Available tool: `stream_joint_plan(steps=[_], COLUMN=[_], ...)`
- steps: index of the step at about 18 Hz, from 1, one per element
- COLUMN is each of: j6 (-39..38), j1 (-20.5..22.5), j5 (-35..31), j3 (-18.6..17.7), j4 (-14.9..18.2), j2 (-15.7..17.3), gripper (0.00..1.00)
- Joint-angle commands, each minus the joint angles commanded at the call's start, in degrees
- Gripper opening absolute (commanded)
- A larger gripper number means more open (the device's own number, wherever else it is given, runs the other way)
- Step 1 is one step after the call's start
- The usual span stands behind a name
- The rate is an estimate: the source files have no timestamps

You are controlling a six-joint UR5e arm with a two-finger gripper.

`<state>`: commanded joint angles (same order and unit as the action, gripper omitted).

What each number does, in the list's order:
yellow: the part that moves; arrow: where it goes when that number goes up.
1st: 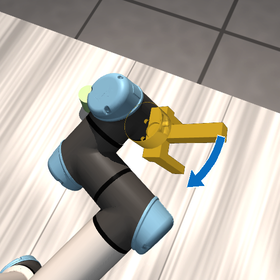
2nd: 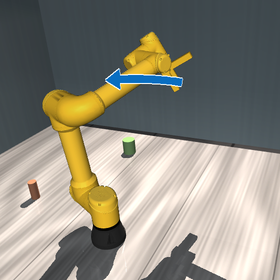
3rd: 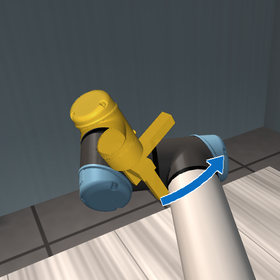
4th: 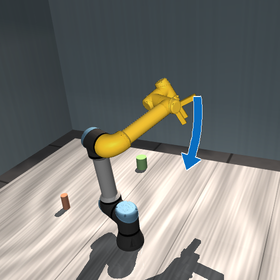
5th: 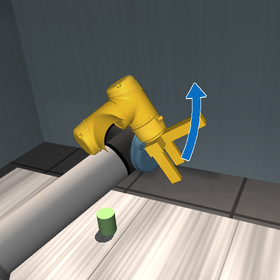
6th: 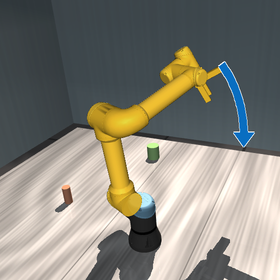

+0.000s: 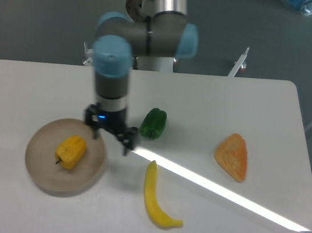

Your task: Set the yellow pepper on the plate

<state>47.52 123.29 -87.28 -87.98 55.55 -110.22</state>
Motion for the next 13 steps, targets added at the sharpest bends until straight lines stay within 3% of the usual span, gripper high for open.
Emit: stream_joint_plan(steps=[7, 13], j6=[20.3, 26.4], j1=[12.05, 13.91], j5=[-3.86, -5.8], j3=[2.37, 8.61], j4=[-0.09, 0.09], j2=[-1.84, -5.71], gripper=[1.0, 1.0])
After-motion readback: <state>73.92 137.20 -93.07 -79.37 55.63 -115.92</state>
